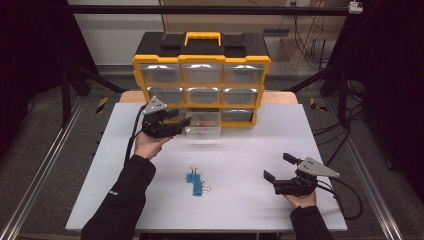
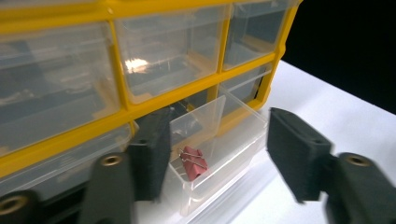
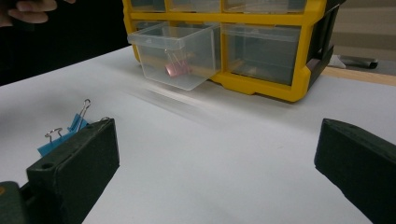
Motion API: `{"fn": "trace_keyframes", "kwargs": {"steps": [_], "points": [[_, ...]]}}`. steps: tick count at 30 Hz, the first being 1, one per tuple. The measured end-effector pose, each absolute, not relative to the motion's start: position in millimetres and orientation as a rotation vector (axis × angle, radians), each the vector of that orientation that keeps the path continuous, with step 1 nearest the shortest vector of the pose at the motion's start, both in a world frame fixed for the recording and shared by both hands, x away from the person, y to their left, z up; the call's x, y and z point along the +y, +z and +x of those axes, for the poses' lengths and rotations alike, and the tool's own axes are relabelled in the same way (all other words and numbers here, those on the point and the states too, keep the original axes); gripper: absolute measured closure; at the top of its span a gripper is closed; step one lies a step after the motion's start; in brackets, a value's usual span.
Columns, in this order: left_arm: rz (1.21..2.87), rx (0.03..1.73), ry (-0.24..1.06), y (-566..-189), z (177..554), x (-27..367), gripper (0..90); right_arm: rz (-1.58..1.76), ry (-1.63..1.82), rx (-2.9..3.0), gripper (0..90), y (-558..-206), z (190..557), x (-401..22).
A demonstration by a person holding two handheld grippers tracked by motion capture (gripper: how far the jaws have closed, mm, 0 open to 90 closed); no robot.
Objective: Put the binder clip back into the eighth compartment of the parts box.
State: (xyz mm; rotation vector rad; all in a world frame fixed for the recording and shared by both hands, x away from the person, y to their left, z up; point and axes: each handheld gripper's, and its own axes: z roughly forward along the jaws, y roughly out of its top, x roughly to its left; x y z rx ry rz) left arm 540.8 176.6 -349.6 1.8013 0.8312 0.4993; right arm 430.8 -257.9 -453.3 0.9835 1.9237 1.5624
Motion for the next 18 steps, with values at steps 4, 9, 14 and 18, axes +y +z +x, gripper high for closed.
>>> {"fn": "trace_keyframes", "kwargs": {"steps": [4, 9, 14, 18], "points": [[1.760, 0.824, 0.524, -346, 526, 188, 32.0, 0.985, 1.563, 1.924, 0.4, -454, 431, -257], [1.721, 0.829, 0.539, -347, 508, 203, 23.6, 0.985, 1.565, 1.922, 0.5, -453, 431, -258], [1.684, 0.836, 0.550, -352, 492, 216, 15.6, 0.998, 1.568, 1.917, 0.5, -453, 430, -257], [1.681, 0.820, 0.566, -356, 480, 221, 11.6, 1.005, 1.591, 1.914, 0.4, -453, 430, -256]]}}
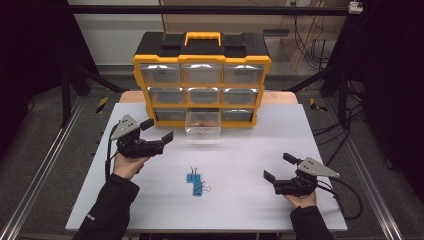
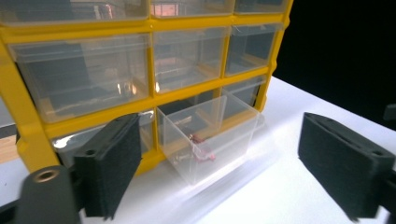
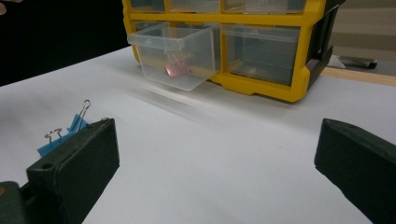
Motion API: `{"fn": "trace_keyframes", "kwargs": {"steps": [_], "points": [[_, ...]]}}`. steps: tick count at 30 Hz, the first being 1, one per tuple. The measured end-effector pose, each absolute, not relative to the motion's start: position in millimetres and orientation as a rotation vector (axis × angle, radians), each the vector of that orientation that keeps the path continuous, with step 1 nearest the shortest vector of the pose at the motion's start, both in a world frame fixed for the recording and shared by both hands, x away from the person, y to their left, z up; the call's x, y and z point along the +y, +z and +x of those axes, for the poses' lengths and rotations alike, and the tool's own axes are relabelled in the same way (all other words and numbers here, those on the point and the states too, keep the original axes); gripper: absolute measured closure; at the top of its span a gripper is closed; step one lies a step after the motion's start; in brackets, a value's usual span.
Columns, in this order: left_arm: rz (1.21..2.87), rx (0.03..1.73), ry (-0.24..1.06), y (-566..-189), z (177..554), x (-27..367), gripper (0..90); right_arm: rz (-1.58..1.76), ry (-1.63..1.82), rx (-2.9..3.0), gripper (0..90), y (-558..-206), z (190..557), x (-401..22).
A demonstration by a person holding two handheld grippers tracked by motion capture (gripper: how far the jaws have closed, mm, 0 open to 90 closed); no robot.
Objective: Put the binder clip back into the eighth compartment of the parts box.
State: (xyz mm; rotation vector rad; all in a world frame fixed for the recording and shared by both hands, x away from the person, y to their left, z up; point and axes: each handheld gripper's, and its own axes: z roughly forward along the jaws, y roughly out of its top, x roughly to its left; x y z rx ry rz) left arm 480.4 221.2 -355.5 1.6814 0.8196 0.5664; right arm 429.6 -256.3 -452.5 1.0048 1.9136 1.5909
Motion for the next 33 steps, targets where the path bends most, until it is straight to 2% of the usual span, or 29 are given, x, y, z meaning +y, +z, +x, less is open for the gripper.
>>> {"fn": "trace_keyframes", "kwargs": {"steps": [9, 33], "points": [[1.643, 0.816, 0.580, -367, 456, 227, 8.8, 0.985, 1.570, 1.920, 0.4, -453, 430, -258], [1.782, 0.800, 0.542, -396, 432, 197, 3.0, 0.987, 1.570, 1.923, 0.5, -453, 430, -258]]}}
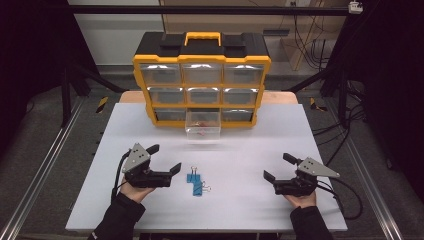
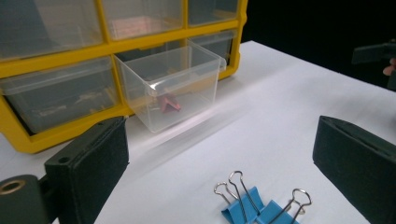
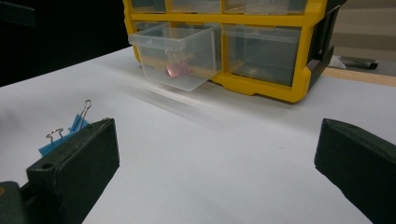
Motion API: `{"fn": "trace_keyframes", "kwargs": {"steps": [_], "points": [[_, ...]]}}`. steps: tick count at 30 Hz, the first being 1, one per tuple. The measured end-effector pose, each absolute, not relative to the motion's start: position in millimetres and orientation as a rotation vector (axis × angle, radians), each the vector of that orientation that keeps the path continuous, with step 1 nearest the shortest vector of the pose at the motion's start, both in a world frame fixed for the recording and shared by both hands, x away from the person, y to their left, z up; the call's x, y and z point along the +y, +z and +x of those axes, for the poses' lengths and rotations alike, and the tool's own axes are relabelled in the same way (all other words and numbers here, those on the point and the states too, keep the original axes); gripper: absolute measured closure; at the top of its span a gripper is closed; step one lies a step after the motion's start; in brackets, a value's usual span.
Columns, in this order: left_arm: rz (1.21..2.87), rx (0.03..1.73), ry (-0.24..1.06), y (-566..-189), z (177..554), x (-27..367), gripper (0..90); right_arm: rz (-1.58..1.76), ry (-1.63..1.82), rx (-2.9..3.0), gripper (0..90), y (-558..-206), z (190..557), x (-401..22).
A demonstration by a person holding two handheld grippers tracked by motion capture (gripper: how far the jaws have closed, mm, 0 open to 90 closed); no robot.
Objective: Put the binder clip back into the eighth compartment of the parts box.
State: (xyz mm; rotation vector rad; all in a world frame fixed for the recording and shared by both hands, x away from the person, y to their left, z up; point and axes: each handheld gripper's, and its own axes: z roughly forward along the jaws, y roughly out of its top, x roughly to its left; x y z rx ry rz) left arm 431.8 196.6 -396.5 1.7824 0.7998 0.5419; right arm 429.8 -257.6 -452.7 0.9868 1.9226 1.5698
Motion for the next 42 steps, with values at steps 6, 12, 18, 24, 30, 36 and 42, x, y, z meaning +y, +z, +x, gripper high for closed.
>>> {"fn": "trace_keyframes", "kwargs": {"steps": [6, 12, 18, 24, 30, 36, 42], "points": [[1.823, 0.784, 0.520, -405, 431, 185, 3.0, 0.986, 1.573, 1.922, 0.5, -453, 430, -258], [1.878, 0.777, 0.499, -415, 430, 172, 2.7, 0.986, 1.568, 1.923, 0.5, -453, 430, -258], [1.930, 0.765, 0.480, -425, 428, 158, 2.7, 1.000, 1.595, 1.917, 0.5, -453, 429, -256], [1.972, 0.773, 0.455, -435, 427, 148, 3.4, 0.984, 1.570, 1.922, 0.5, -453, 430, -258], [2.020, 0.789, 0.436, -443, 427, 136, 3.8, 0.988, 1.567, 1.924, 0.5, -453, 430, -257], [2.057, 0.793, 0.427, -451, 425, 125, 5.9, 1.005, 1.594, 1.917, 0.5, -452, 429, -256], [2.073, 0.810, 0.405, -456, 424, 119, 11.2, 0.983, 1.572, 1.923, 0.5, -453, 430, -258]]}}
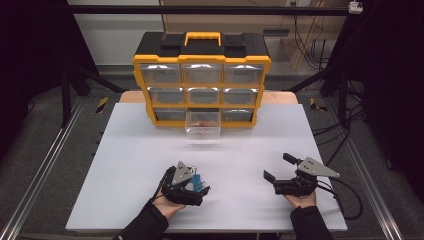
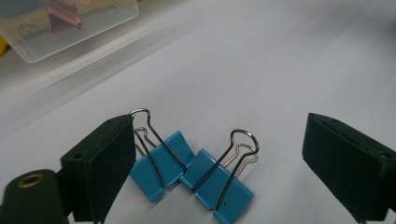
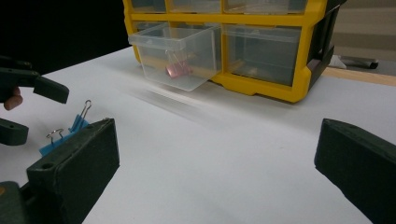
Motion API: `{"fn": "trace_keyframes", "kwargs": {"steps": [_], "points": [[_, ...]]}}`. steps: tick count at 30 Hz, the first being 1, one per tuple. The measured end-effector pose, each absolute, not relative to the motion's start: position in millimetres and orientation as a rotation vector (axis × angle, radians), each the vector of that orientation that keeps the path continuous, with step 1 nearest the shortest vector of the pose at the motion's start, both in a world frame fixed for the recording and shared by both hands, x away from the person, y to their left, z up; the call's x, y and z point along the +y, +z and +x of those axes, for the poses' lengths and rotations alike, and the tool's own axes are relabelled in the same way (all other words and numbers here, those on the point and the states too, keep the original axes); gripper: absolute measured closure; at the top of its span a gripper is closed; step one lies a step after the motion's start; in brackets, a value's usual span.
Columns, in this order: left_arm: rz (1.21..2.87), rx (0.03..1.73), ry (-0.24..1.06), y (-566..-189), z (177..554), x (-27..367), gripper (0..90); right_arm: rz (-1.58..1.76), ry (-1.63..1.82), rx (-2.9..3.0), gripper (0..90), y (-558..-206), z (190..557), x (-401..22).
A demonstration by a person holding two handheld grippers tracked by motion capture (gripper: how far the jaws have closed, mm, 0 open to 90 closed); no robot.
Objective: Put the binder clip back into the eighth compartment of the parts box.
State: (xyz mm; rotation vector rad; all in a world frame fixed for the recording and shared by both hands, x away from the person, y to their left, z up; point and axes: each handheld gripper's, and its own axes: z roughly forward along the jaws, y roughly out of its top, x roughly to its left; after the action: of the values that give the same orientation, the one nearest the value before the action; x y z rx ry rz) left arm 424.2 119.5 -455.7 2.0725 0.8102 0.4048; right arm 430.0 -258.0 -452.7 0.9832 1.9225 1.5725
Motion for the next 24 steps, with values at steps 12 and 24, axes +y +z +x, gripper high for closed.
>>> {"fn": "trace_keyframes", "kwargs": {"steps": [12, 24], "points": [[2.083, 0.845, 0.418, -462, 422, 112, 34.2, 0.980, 1.575, 1.922, 0.4, -453, 430, -258], [2.110, 0.865, 0.477, -465, 418, 103, 56.2, 0.985, 1.575, 1.921, 0.5, -453, 430, -258]]}}
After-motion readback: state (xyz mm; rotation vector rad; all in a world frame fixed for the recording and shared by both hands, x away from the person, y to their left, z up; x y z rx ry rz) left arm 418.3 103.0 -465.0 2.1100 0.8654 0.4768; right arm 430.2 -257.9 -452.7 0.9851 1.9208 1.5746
